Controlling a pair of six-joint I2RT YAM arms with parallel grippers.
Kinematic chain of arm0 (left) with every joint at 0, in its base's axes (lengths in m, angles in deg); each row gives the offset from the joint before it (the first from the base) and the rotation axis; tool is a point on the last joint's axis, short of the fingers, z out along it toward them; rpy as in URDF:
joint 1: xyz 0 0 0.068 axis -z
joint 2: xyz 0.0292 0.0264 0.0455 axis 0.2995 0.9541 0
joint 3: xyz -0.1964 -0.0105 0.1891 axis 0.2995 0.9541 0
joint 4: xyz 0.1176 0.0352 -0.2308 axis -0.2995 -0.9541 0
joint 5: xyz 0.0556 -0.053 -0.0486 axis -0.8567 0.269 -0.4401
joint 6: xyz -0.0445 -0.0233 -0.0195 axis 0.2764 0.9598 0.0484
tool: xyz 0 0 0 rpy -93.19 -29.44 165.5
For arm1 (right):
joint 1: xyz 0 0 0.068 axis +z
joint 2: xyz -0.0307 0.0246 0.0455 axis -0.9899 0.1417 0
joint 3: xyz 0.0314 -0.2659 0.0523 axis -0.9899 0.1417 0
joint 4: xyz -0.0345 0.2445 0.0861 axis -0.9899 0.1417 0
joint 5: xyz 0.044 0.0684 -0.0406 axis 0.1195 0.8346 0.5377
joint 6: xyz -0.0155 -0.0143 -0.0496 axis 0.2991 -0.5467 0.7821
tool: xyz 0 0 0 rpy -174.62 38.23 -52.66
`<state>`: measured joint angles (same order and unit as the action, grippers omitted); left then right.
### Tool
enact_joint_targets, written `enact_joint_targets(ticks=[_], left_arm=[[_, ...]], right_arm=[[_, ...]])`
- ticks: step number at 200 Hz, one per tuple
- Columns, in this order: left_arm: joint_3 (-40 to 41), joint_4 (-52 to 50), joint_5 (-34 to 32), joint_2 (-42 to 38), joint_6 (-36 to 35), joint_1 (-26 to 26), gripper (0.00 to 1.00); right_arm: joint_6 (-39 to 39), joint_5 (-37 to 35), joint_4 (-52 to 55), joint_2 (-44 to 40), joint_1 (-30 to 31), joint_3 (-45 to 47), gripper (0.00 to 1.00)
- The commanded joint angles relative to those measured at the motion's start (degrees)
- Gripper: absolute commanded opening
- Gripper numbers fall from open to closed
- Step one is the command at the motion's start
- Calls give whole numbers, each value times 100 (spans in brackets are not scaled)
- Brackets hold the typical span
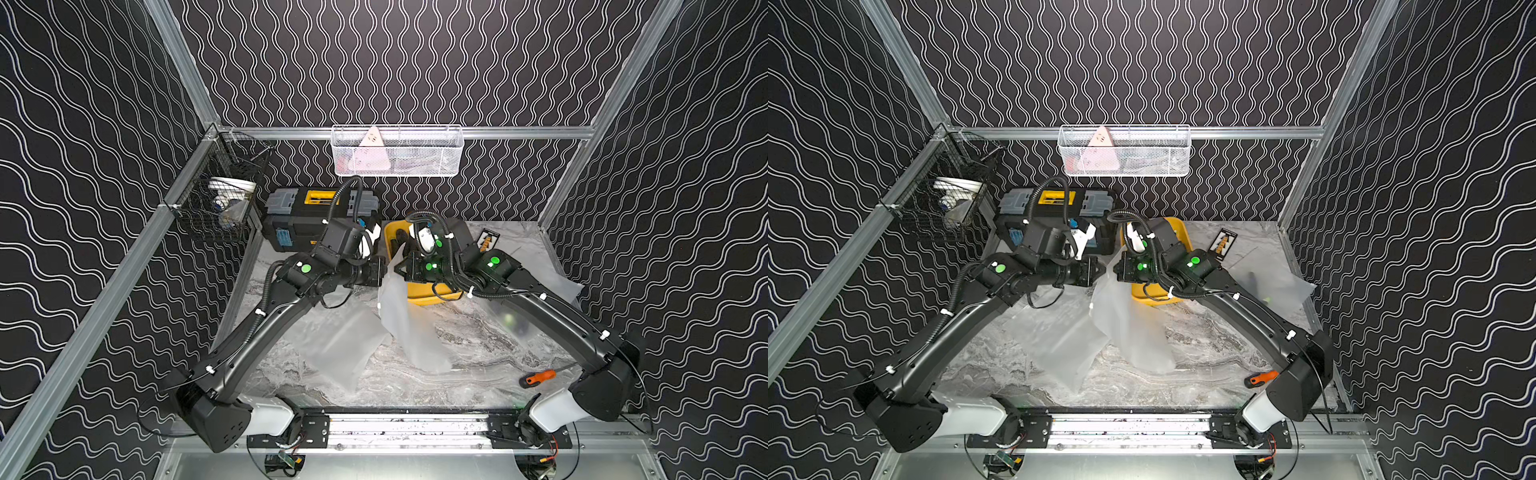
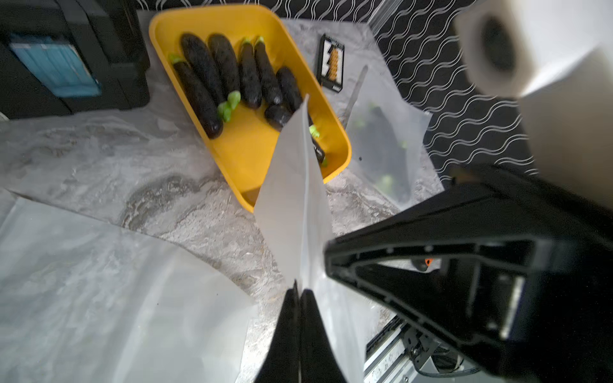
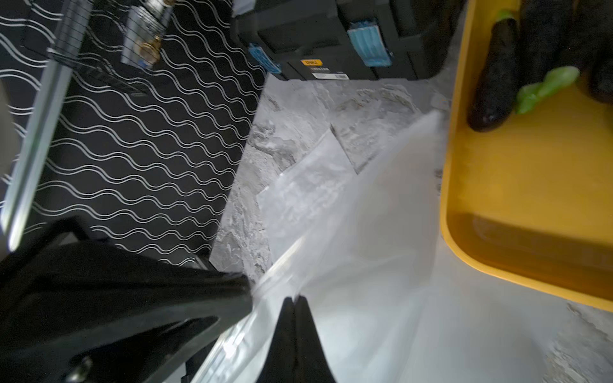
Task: Place the eggplant in a zip-top bag and seal the zipper
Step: Open the zipper of the food storage bag at the center of the board.
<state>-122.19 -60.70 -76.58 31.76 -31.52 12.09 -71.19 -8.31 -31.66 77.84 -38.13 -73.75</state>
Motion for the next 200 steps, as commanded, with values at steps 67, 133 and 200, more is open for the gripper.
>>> enact_joint_targets(ticks=[67,133,200], left_arm=[[-339,-862,-536,47,-423,-41,21],[-315,-913,-233,153,-627,-246,22],[-275,-646,-351,-253,-115,-893,0]], right_arm=[[127,156,-300,198,57,-373,0],[240,389,-441,296,125,-485,0],[148,1013,-1330,754,268,-863,0]])
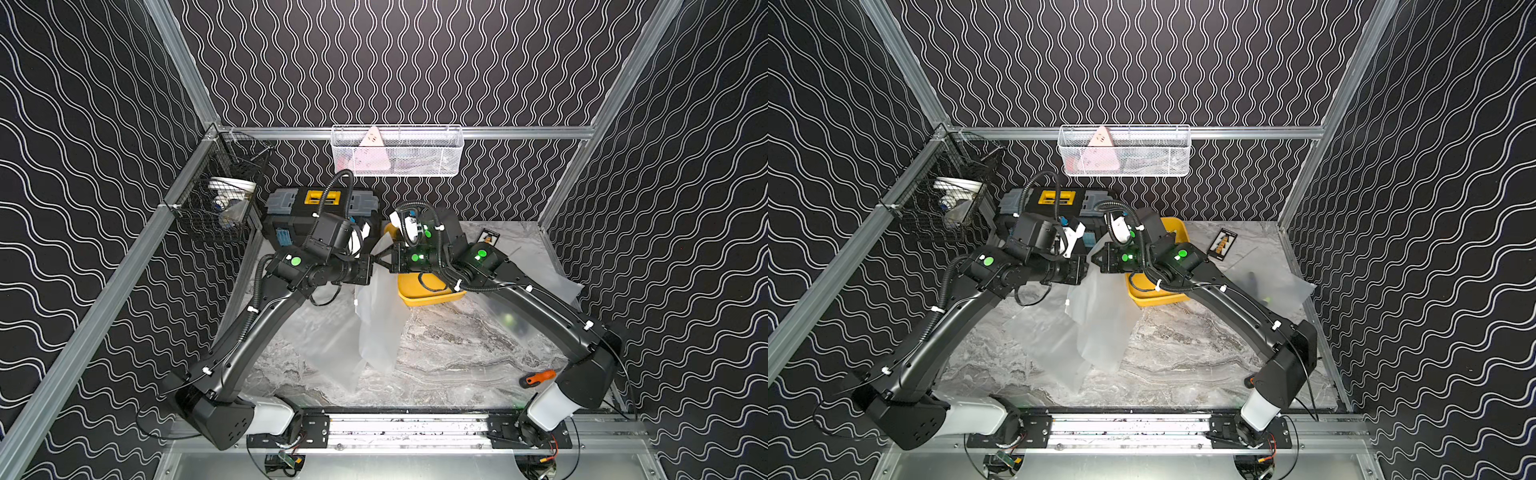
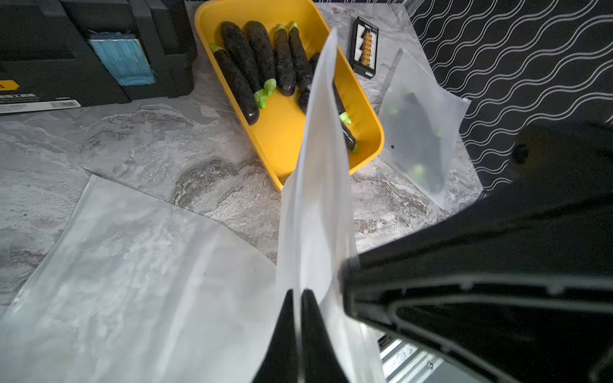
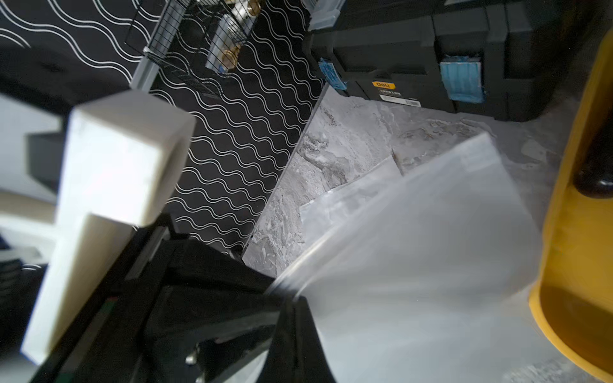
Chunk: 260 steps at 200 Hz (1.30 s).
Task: Place the eggplant in a zip-top bag and seal the zipper
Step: Open the zipper of the food storage bag at the center of the board, then pick up the eggplant from the basket.
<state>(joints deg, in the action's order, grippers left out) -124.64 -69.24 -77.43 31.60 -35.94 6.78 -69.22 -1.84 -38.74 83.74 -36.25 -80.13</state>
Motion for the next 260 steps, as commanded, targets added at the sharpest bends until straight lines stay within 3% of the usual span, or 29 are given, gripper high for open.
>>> enact_joint_targets(ticks=[1,26,74,113,157,188,225,260], left_arm=[[-31,217,-281,-259,344,-381,0],[-194,208,-820,-617,502,-761,0],[-724,-191,-1691,-965,374,-812,0],[-555,-326,-1108,-778,220,-813,0],[1211,590,-529,-436,511,-613,0],[2352,1649,-473,143,931,-291,0],[2640,2226,-448,711,1122,-154,0],[2629,2387,-407,886,1178,-111,0]], right_arm=[[-46,378,-626,170,84,-239,0],[-77,552,-819,426,241,-538,0],[-524,765,-1554,694,272,-507,0],[-777,679,-1852,869,157,16,0],[-1025,872,-2232,1123,-310,1262,0],[-552,731,-1577,1433,-569,1593,24],[-369,611,-1329,986,-870,1939,36],[74,-285,-558,752,-1285,1589,48]])
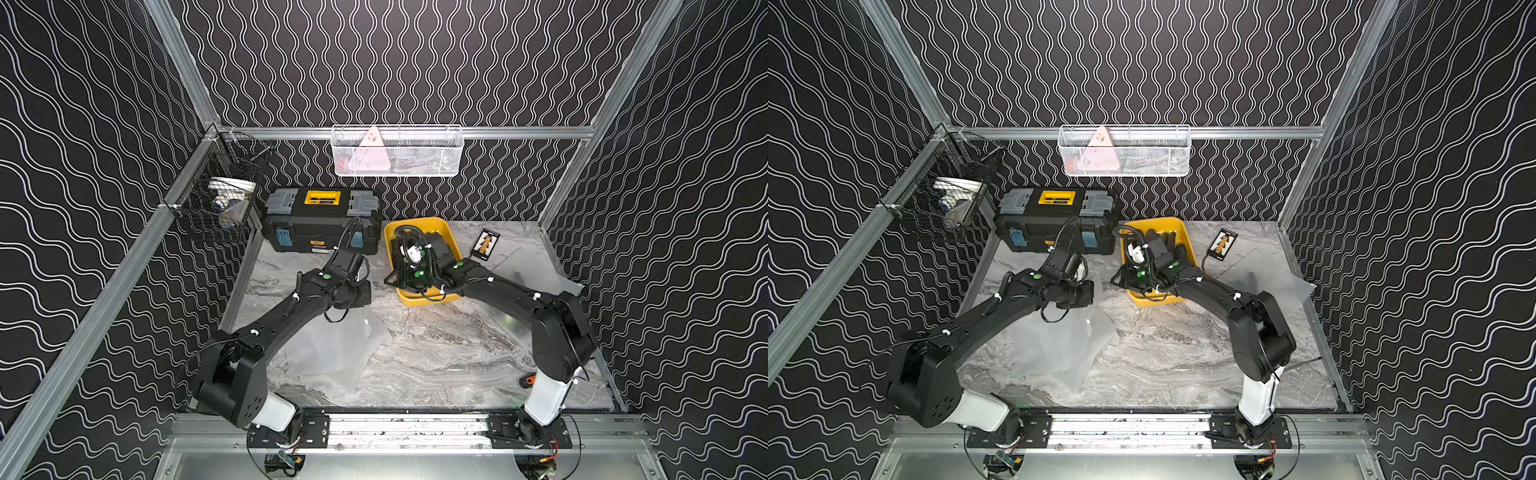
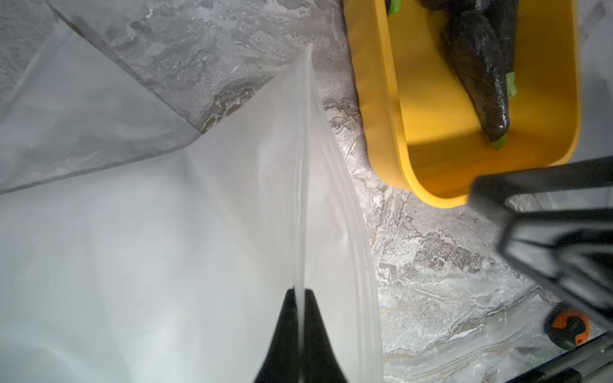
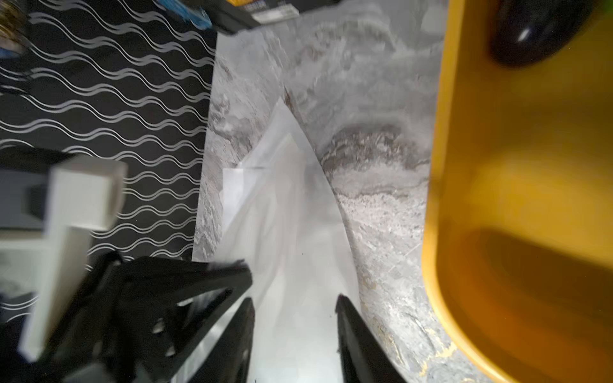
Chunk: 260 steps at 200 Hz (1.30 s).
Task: Place the eggplant in a zip-top bag and seal the zipper
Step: Pick up the eggplant from the basket.
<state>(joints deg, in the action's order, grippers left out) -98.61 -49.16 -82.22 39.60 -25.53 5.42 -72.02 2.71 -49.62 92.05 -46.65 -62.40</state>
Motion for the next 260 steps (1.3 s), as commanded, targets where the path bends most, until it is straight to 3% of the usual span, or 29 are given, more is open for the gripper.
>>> enact_joint_targets(ticks=[1,43,82,131,176,226,260], left_arm=[[27,378,74,87,138,25,0],[57,478,200,53,179,77,0],[132,484,90,53,216,291,0],[259,464,-68,11,220,357,0],[336,427,-156,-81,208,358,0],[371,476,-179,-2,239,362,0],[345,484,-211,9,246,356,0]], right_arm=[[354,-740,531,-79,-244,-184,48],[1339,-2421,1503,395,-863,-659,51],[2319,-3322,1369,580,-1128,-578,56],[3267,-3130,983,959,-1302,-495,59],[3615,-2822,720,1209,-1340,-496,60],[3586,-2629,642,1438,-1305,-385,53],[3567,-2594,639,1582,-1304,-342,44]])
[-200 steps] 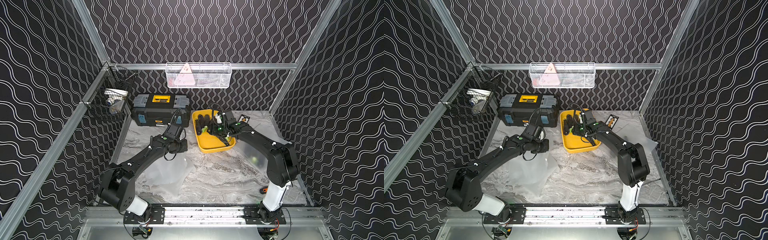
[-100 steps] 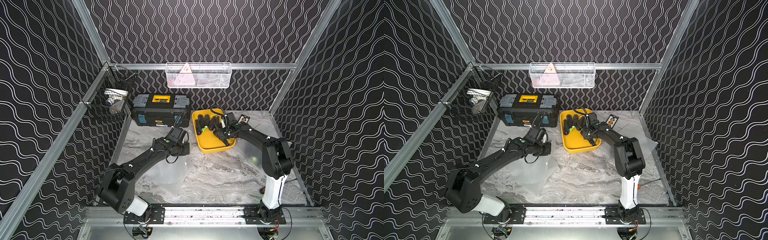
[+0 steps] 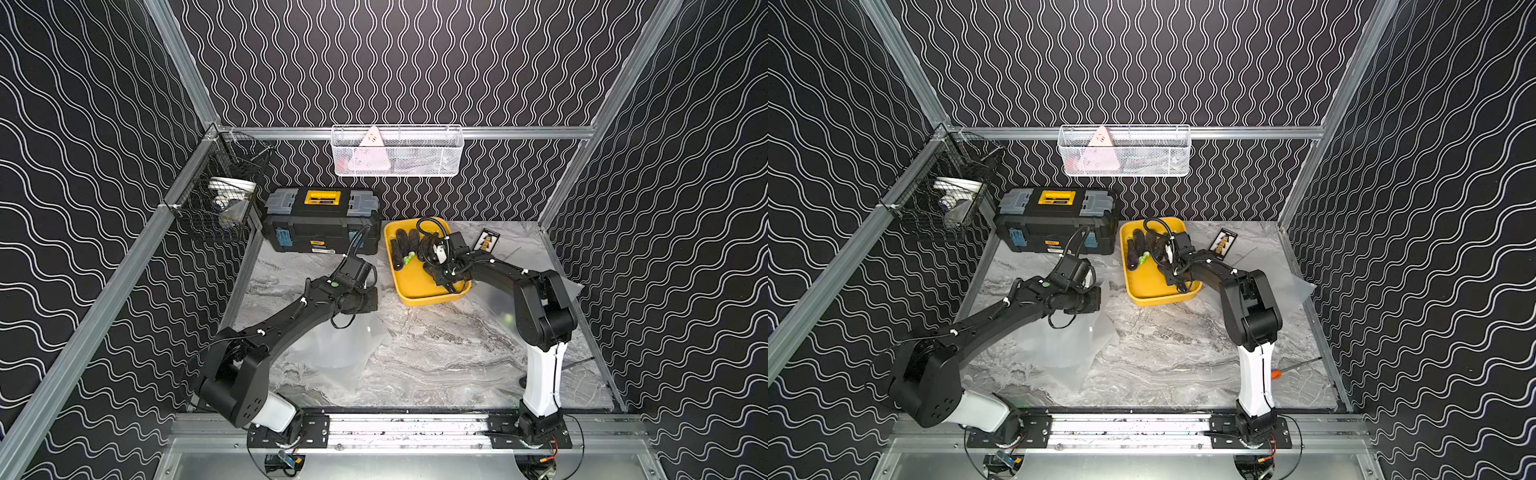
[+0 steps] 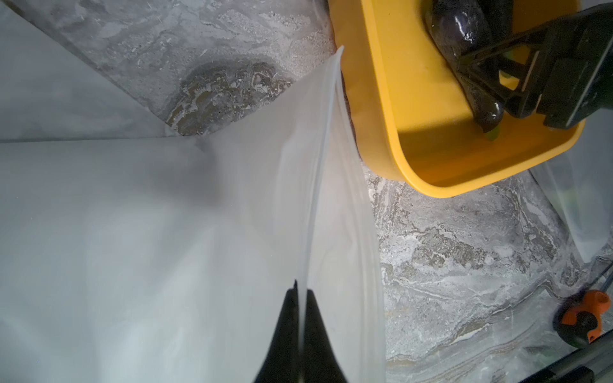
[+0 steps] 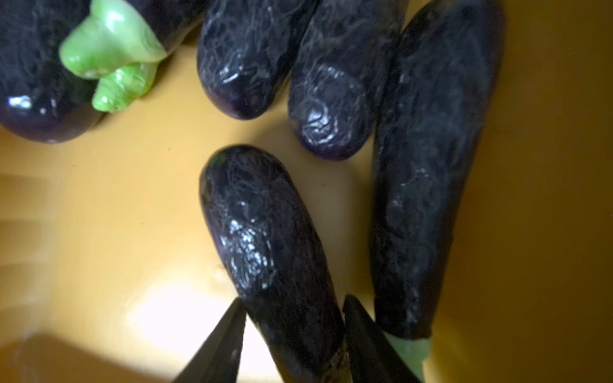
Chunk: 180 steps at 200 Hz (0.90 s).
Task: Place the eggplant in a zip-top bag and seal the zipper
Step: Pick up the eggplant from the basket, then place the eggplant in the zipper food storage bag.
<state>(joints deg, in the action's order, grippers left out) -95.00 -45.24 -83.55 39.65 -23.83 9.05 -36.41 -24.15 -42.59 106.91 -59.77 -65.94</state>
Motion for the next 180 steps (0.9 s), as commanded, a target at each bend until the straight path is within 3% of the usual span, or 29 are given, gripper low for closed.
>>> enact_joint_targets(ticks=[1,34,88,126,155,180], left_arm=[[-16,93,-79,5,79,-9,0],[64,151,-116,-20,126,-1,0],[281,602,-444,-117,438,43,0],[503,934,-677,-326,636,186,0],[697,1187,-933,-440,686,400,0],[883,1438,-1135,-560,697,561,0]], right_arm=[[2,91,-58,94,7,5,43],[-162,168,-160,-103,11,59,28],[-451,812,8,-1094,193,-9,24],[-1248,2156,-44,-1910,876,278,22],[-1860,3259,74,-1952,1307,467,20],[-2226,3746,30,-1936,1408,739,16]])
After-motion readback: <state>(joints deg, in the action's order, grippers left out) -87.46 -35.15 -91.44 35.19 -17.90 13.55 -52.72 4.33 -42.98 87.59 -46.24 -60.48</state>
